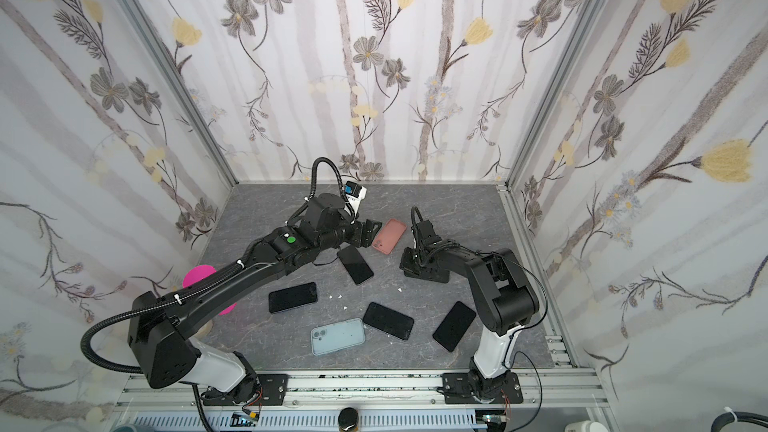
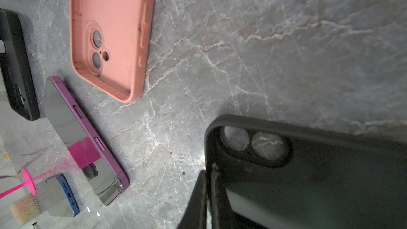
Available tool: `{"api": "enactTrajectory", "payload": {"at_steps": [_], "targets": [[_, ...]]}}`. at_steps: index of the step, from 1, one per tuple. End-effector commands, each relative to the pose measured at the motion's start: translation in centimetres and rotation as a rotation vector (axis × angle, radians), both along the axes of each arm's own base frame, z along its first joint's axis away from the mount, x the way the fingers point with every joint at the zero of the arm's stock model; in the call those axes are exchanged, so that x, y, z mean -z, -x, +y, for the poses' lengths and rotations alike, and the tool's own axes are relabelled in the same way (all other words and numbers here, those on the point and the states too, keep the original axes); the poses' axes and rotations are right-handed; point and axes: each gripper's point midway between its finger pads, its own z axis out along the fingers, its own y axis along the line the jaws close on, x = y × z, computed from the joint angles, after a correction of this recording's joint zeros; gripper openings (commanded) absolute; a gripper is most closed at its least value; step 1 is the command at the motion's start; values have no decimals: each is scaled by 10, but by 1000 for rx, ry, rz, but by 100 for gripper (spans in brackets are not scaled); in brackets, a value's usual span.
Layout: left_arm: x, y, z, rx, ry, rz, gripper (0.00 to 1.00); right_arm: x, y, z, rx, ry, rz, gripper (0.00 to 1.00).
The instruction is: Put the phone into the phone case
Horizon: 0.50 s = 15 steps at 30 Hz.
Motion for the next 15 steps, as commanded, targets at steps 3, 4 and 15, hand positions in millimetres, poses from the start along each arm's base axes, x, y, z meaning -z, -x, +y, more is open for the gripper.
{"api": "enactTrajectory", "payload": {"at_steps": [3,4,15], "targets": [[-8,-3,0,-5,11,-37,78,1,15,8,-54,14,29,9],[-8,-3,-1,-5,10,-37,78,-1,17,10,-62,17,28,9],[-7,-3,0,-6,10,-35,78,-2,36,17,-148,53,51,12]]}}
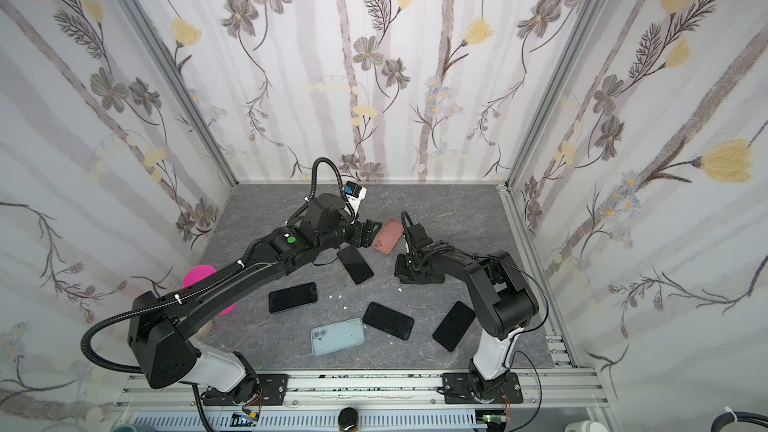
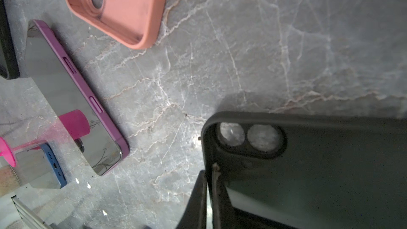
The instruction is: Put the phone into the phone case
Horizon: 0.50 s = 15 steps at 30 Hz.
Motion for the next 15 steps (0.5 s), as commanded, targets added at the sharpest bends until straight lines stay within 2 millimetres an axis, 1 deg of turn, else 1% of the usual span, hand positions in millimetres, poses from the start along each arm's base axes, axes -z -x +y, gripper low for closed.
{"api": "enactTrajectory", "payload": {"at_steps": [1,4,7,10,15], "targets": [[-8,-3,-1,-5,11,-38,78,-2,7,0,-29,16,15,12],[-7,-4,0,-7,9,-37,78,-3,6,0,-26,20,6,14],[-7,-4,0,-9,8,-39,78,-7,3,1,-22,21,-5,18],[-8,-4,1,-12,7,-41,78,-18,-4,1,-10,30,-37,23],[-8,-4,1,-13,8,-44,79,-40,-9,-5,22,47,-97,29]]}}
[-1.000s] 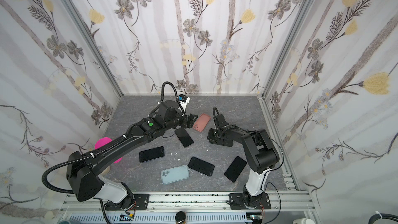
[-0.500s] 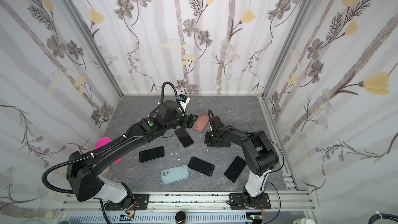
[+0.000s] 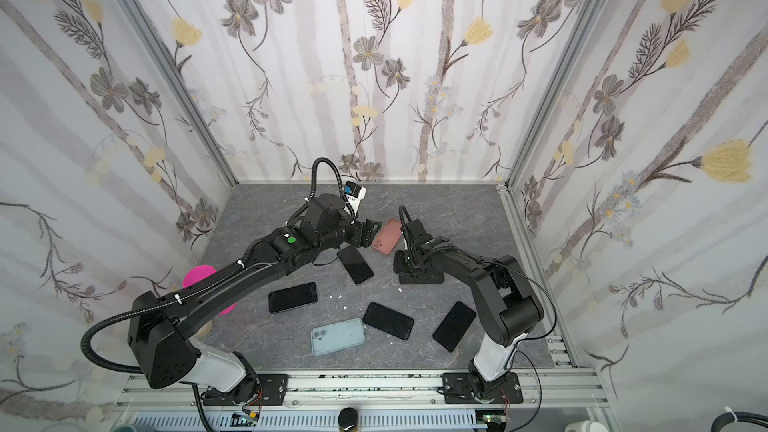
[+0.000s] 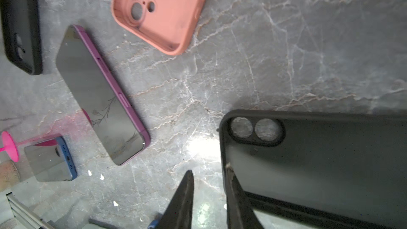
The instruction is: Put the phone into the phone case
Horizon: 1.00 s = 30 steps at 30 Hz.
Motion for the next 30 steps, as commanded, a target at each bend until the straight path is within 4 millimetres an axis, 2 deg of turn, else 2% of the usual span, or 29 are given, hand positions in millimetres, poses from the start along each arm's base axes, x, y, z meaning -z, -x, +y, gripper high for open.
{"api": "enactTrajectory", "payload": {"at_steps": [1,6,10,11,13,14,15,16,18,21,24,30], "targets": [[-9,-3,0,-2,11,-39,79,-14,-2,-9,43,35,-36,29],[-10,-1,-1,8,12,-46,79,-46,8,-35,140,54,-136,38],[-15,6,-9,66,30,-62,81,-65,31,-61,226,50,-193,57],[-5,11,-12,89,21,-52,82,-69,39,-68,249,43,-204,61],[-4,20,-20,142,27,-60,84,-77,52,-79,291,20,-235,68],[-3,27,-26,184,30,-62,86,-72,62,-89,325,17,-233,76],[-2,34,-32,232,33,-66,87,-71,69,-96,359,10,-244,96],[-2,42,-37,273,34,-70,89,-71,75,-103,389,2,-252,100],[-1,62,-49,376,36,-79,99,-72,87,-117,457,-15,-268,100],[2,89,-63,504,22,-99,100,-72,103,-136,555,-23,-271,100],[10,118,-73,629,2,-115,100,-62,120,-152,646,-7,-220,100],[30,163,-86,816,-54,-97,100,-37,139,-159,652,81,-87,100]]}}
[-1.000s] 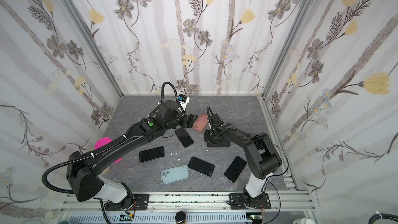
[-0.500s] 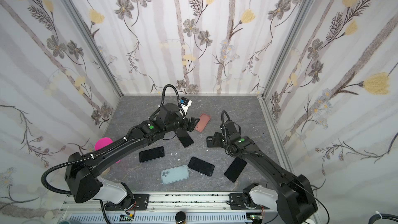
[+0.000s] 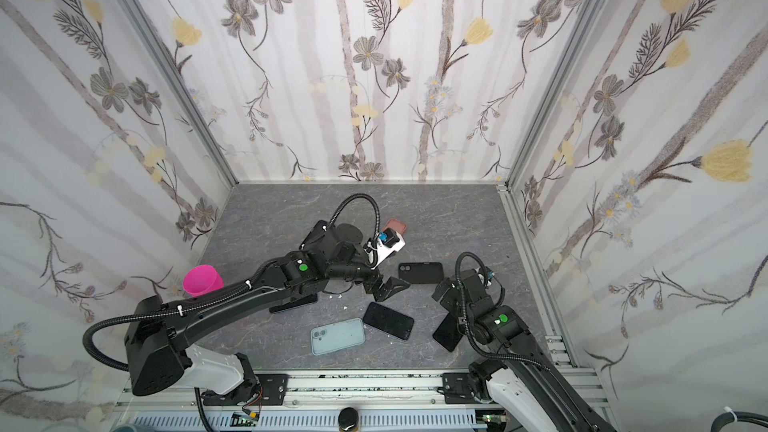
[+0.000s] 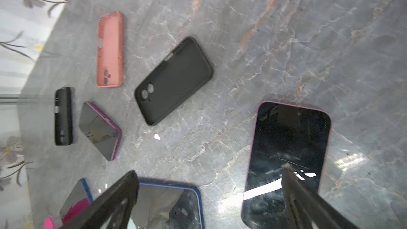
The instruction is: Put the phone into the phone case
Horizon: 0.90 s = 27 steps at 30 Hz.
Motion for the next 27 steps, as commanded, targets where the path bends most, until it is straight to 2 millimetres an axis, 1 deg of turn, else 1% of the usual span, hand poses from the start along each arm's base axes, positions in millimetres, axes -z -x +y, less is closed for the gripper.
{"api": "enactTrajectory", "payload": {"at_steps": [1,5,7,12,19,27], "targets": [[8,25,-5,136,-23,-17,100,21,15,-10,30,53,113,100],[17,43,-11,192,-64,3,100,39,23,-8,-9,81,200,100],[20,46,-12,191,-82,2,100,46,26,-8,-18,90,230,100],[19,40,-12,148,-96,-18,100,58,32,-11,-23,120,275,100],[18,35,-12,121,-96,-25,100,67,38,-16,-30,158,322,100],[21,31,-12,104,-106,-26,100,81,50,-13,-50,139,376,100]]}}
